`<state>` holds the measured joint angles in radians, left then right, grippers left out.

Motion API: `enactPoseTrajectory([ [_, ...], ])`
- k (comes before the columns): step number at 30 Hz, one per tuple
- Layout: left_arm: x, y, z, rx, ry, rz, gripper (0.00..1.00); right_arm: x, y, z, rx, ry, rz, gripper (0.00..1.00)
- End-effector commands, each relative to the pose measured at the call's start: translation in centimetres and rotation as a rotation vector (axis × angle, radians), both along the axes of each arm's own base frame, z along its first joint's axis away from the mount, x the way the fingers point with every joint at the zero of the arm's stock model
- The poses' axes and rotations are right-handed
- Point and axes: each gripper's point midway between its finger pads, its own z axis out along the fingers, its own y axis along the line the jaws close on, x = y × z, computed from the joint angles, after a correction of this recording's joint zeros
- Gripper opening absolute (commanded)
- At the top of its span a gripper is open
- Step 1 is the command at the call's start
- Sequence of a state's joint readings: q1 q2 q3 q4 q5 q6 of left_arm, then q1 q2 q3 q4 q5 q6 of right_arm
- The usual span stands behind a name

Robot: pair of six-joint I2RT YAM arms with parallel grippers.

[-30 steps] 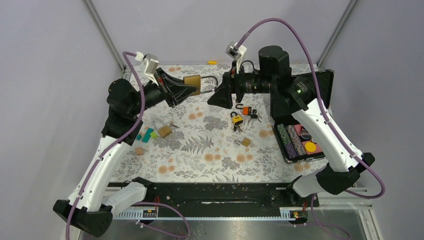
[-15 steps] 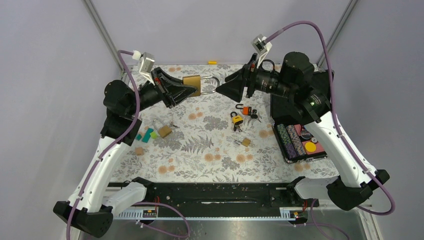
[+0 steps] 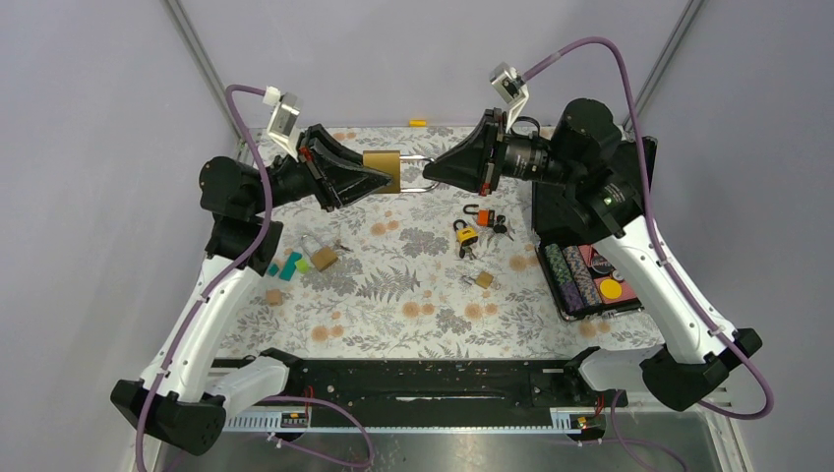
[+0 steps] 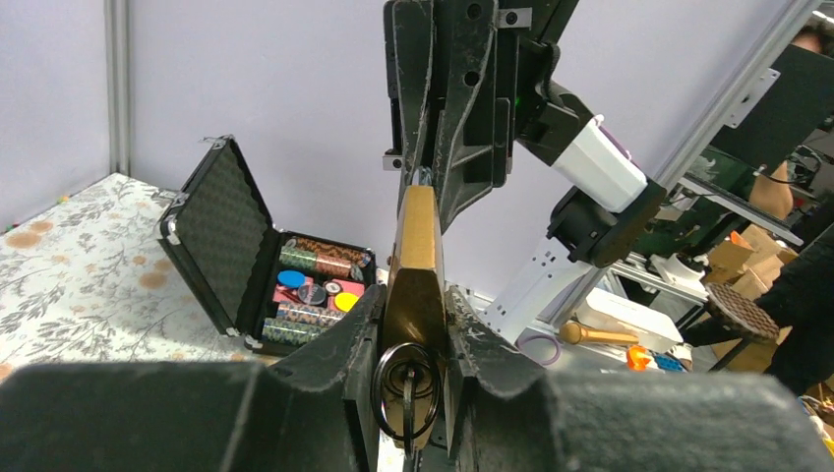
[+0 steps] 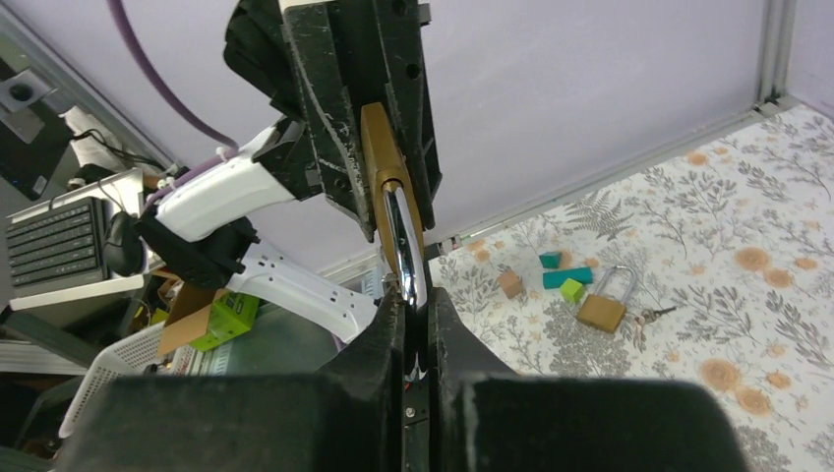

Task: Lock with the key
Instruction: Lock the lock.

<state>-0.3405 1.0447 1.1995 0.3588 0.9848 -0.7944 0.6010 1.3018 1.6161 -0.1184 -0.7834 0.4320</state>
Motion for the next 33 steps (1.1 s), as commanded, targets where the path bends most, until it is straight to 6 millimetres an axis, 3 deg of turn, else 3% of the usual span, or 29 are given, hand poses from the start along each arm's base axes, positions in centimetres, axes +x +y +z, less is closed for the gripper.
enactPoseTrajectory([
  [1, -4.2, 0.9, 5.4, -0.075, -0.212, -0.072, 0.04, -1.4, -0.6, 3.1, 0.088, -0.109, 0.036, 0.0],
  [3, -4.5, 0.9, 5.6, -0.071, -0.218, -0.084, 0.11, -1.3, -0.7, 3.4, 0.094, -0.129, 0.025, 0.0],
  [8, -4.5, 0.9, 5.6, -0.038, -0.226, -0.082, 0.44, -1.8, -0.9, 4.4, 0.116, -0.169, 0.033, 0.0],
  [11, -4.4, 0.9, 5.3, -0.001, -0.235, -0.074, 0.57, -2.4, -1.1, 4.7, 0.122, -0.187, 0.049, 0.0],
  [25, -3.7, 0.1, 2.0, 0.13, -0.195, -0.212, 0.7, -3.5, -0.7, 5.1, 0.099, -0.198, 0.147, 0.0],
  [33, -2.2, -0.4, 0.0, 0.163, -0.132, -0.205, 0.65, -3.1, -0.6, 5.1, 0.102, -0.214, 0.133, 0.0],
])
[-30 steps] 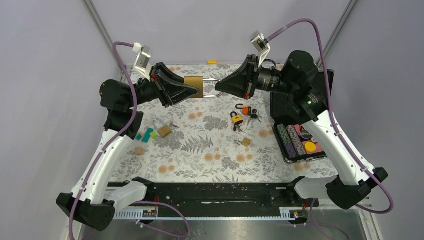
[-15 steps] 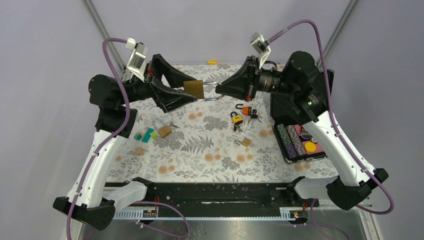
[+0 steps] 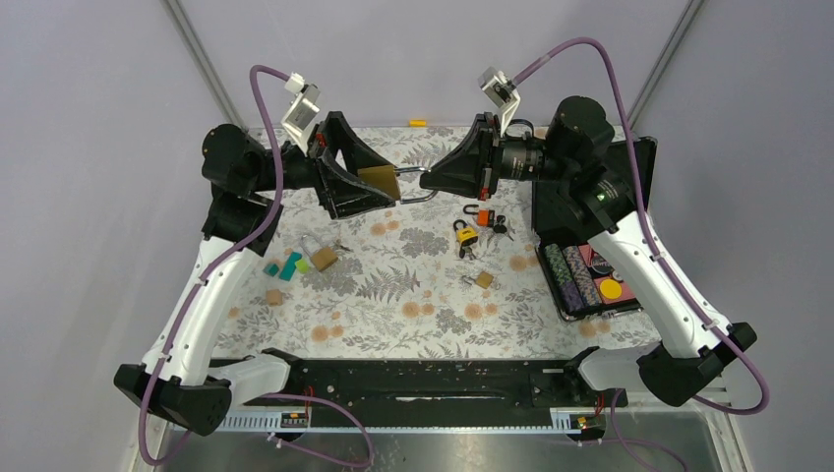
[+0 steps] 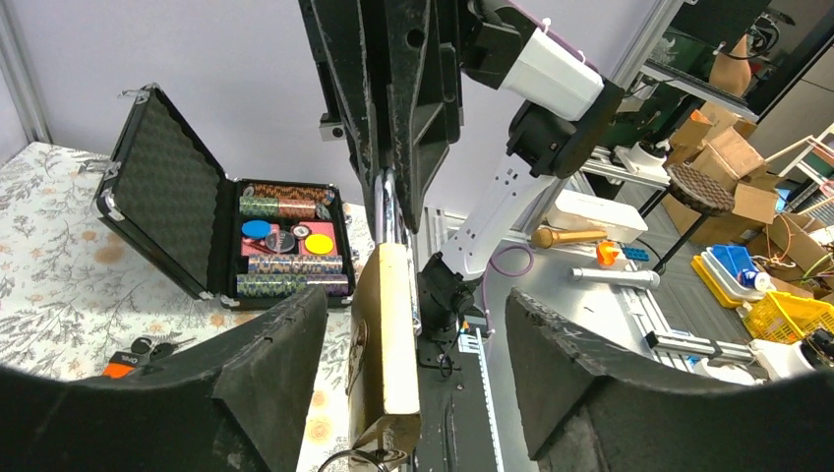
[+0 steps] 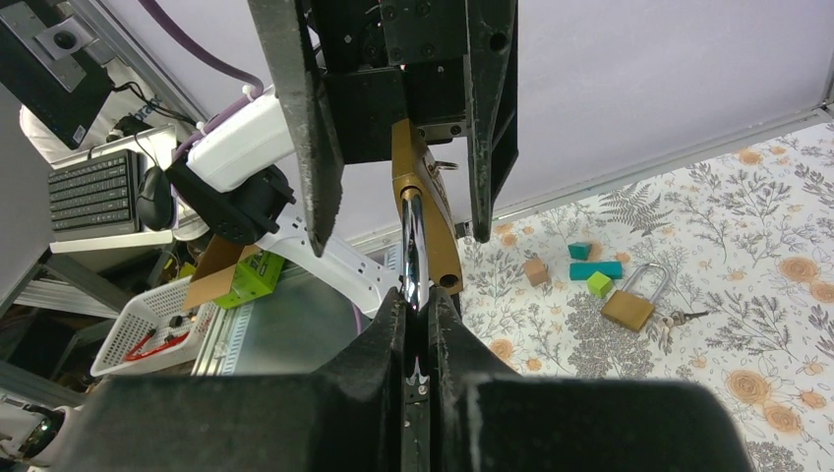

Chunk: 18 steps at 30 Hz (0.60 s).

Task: Lock with the key
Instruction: Lock the lock.

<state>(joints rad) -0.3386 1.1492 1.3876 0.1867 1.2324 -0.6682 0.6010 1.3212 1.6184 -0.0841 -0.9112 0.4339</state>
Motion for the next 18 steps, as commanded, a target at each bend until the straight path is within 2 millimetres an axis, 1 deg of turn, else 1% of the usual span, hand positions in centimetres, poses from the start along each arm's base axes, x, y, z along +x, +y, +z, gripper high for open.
enactPoseTrajectory([
  [1, -0.3, 0.2, -0.1, 0.02, -0.05, -0.009, 0.64, -1.4, -1.1, 5.3, 0.117, -0.194, 0.001, 0.0],
  [5, 0.6, 0.5, -0.9, 0.05, -0.04, 0.036, 0.63, -1.4, -1.3, 5.7, 0.136, -0.226, -0.021, 0.0],
  [9, 1.2, 0.9, -0.9, 0.05, -0.04, 0.069, 0.61, -1.3, -1.4, 5.9, 0.14, -0.239, -0.025, 0.0],
  [12, 1.6, 1.0, -0.8, 0.046, -0.042, 0.083, 0.44, -1.0, -1.2, 5.6, 0.136, -0.233, -0.023, 0.0],
  [13, 1.7, 1.0, -0.7, 0.044, -0.042, 0.088, 0.43, -1.0, -1.1, 5.6, 0.135, -0.232, -0.02, 0.0],
  [14, 1.8, 1.1, -0.7, 0.042, -0.04, 0.095, 0.43, -0.9, -1.0, 5.5, 0.133, -0.232, -0.018, 0.0],
  [15, 1.9, 1.2, -0.6, 0.04, -0.04, 0.098, 0.46, -0.8, -0.9, 5.4, 0.13, -0.228, -0.017, 0.0],
  [16, 2.0, 1.2, -0.6, 0.039, -0.034, 0.101, 0.51, -0.8, -0.9, 5.3, 0.127, -0.224, -0.016, 0.0],
  [18, 2.0, 1.3, -0.3, 0.025, -0.04, 0.101, 0.57, -0.6, -0.8, 5.2, 0.125, -0.219, -0.014, 0.0],
])
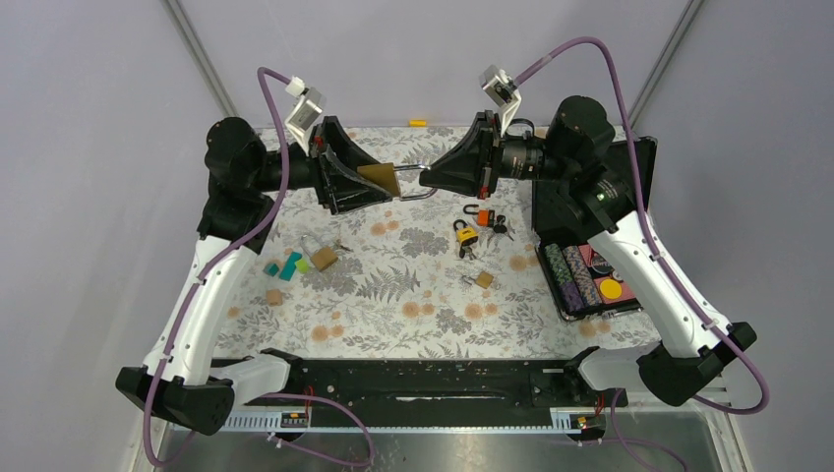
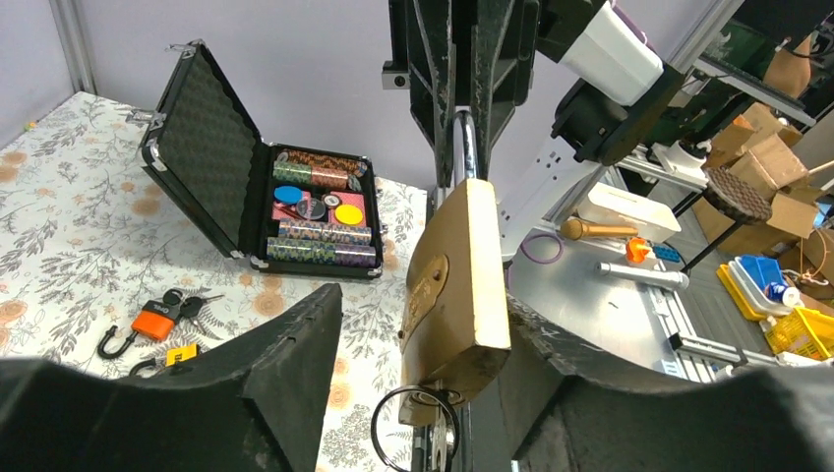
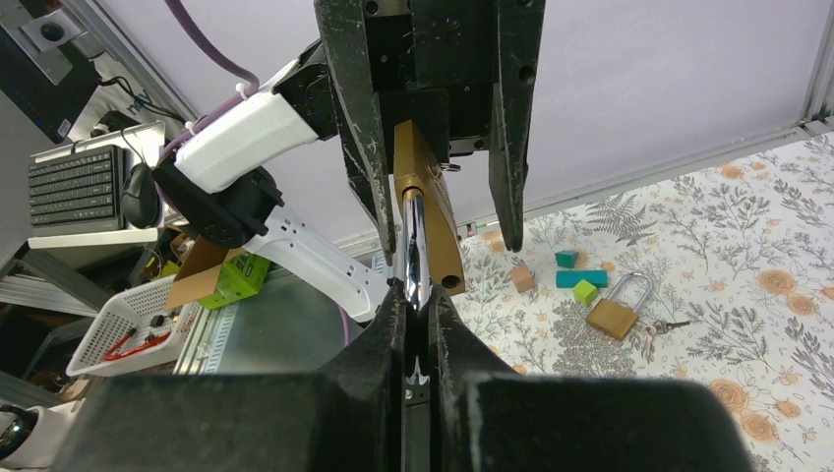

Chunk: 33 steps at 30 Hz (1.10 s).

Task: Lock with the key
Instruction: Lock the lock.

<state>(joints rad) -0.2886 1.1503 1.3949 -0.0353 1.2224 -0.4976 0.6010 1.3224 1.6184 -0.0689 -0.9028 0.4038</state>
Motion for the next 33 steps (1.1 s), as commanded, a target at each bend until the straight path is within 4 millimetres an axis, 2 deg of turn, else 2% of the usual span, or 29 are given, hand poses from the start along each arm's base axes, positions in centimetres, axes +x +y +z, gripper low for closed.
enactPoseTrajectory([
  [1, -0.1, 0.4, 2.4, -0.046, -0.087, 0.021, 0.58, -0.8, -0.7, 4.9, 0.116, -0.176, -0.004, 0.0],
  [4, -0.2, 0.4, 2.6, -0.062, -0.083, 0.016, 0.56, -0.5, -0.6, 5.1, 0.122, -0.17, -0.006, 0.0],
  [6, -0.3, 0.4, 2.6, -0.072, -0.08, 0.0, 0.44, -0.4, -0.5, 5.3, 0.129, -0.166, -0.007, 0.0],
  [9, -0.2, 0.3, 2.3, -0.069, -0.06, -0.012, 0.18, -0.2, -0.3, 5.5, 0.139, -0.158, -0.005, 0.0],
  [13, -0.1, 0.3, 2.1, -0.064, -0.054, -0.015, 0.0, 0.1, -0.2, 5.7, 0.146, -0.16, -0.01, 0.0],
  [18, 0.0, 0.5, 2.4, -0.06, -0.034, -0.002, 0.0, 0.5, -0.2, 5.2, 0.132, -0.202, -0.033, 0.0],
  [22, -0.2, 0.4, 3.1, -0.082, 0.009, -0.017, 0.0, 1.7, -0.1, 4.4, 0.13, -0.227, -0.079, 0.0],
  [29, 0.0, 0.3, 3.7, -0.107, 0.065, -0.031, 0.0, 2.8, 1.1, 3.9, 0.142, -0.249, -0.127, 0.0],
  [33, 0.7, 0.1, 3.6, -0.123, 0.093, 0.002, 0.0, 2.6, 2.1, 3.7, 0.135, -0.254, -0.125, 0.0],
])
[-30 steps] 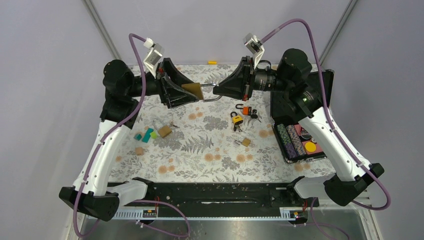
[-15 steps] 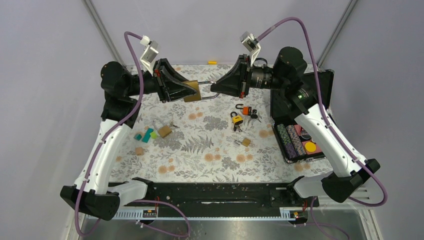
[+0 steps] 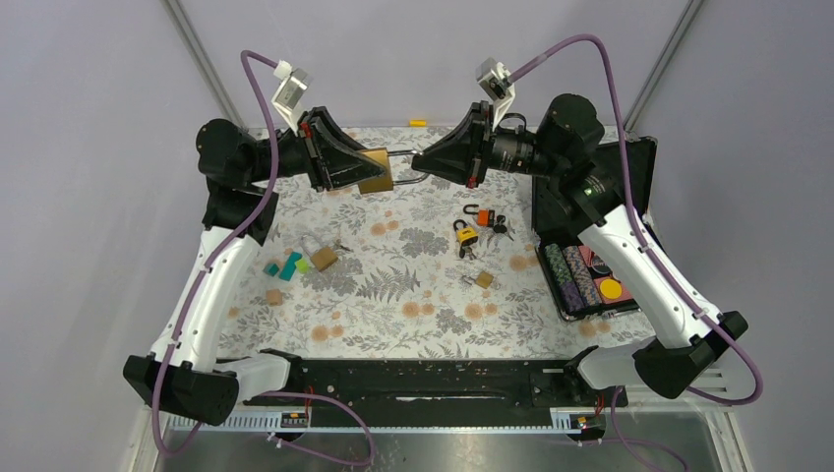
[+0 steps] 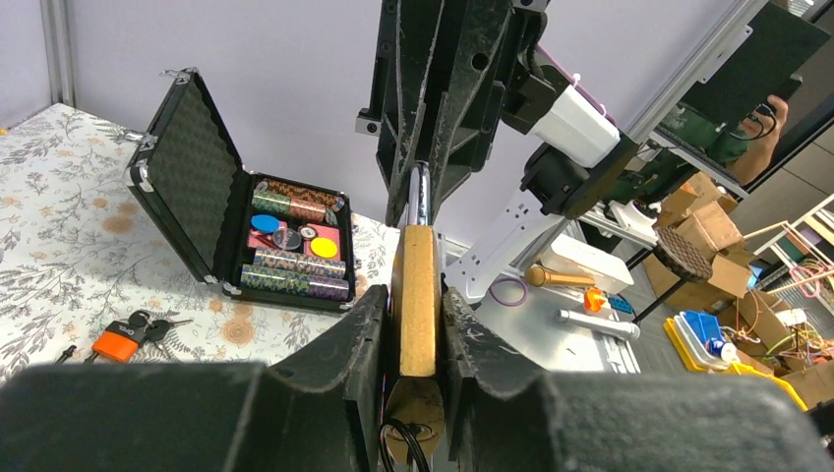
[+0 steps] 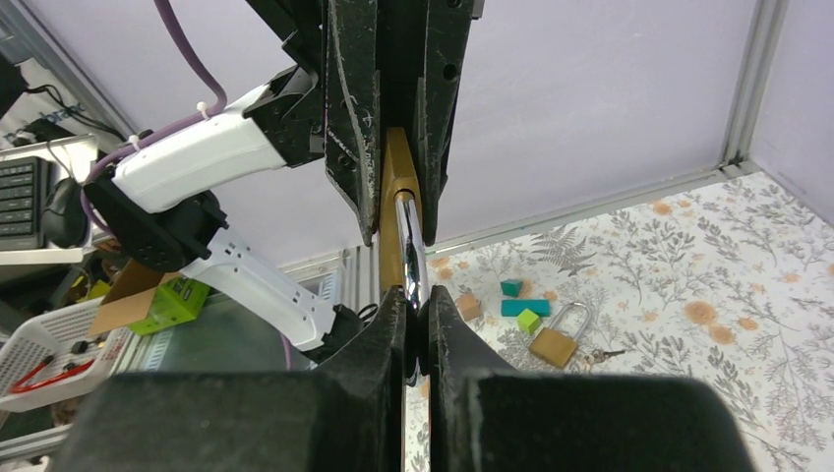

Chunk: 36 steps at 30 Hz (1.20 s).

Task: Lock with the key
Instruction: Lock the lock.

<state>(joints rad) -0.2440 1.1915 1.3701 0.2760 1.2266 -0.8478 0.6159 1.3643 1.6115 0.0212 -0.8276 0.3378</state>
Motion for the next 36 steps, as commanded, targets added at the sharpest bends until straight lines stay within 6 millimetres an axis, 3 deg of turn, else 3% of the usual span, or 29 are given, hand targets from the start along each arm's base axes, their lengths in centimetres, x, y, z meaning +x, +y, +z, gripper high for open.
enactPoseTrajectory([
  [1, -0.1, -0.4, 1.3, -0.04, -0.007, 0.015, 0.0, 0.2, 1.1, 3.6, 0.103, -0.154, -0.057, 0.0],
  [10, 2.2, -1.3, -1.8, 0.024, 0.025, 0.087, 0.0, -0.2, 2.6, 5.9, 0.229, 0.002, 0.018, 0.0],
  [22, 4.2, -2.1, -1.1, -0.018, 0.058, 0.141, 0.0, -2.5, 6.0, 4.2, 0.189, 0.082, 0.18, 0.0],
  [27, 4.4, -2.2, -1.5, -0.007, 0.051, 0.137, 0.0, -4.2, 6.5, 5.1, 0.214, 0.108, 0.269, 0.0],
  [36, 4.9, -3.3, -1.1, -0.017, 0.043, 0.126, 0.0, -6.0, 7.6, 4.9, 0.203, 0.125, 0.326, 0.0],
])
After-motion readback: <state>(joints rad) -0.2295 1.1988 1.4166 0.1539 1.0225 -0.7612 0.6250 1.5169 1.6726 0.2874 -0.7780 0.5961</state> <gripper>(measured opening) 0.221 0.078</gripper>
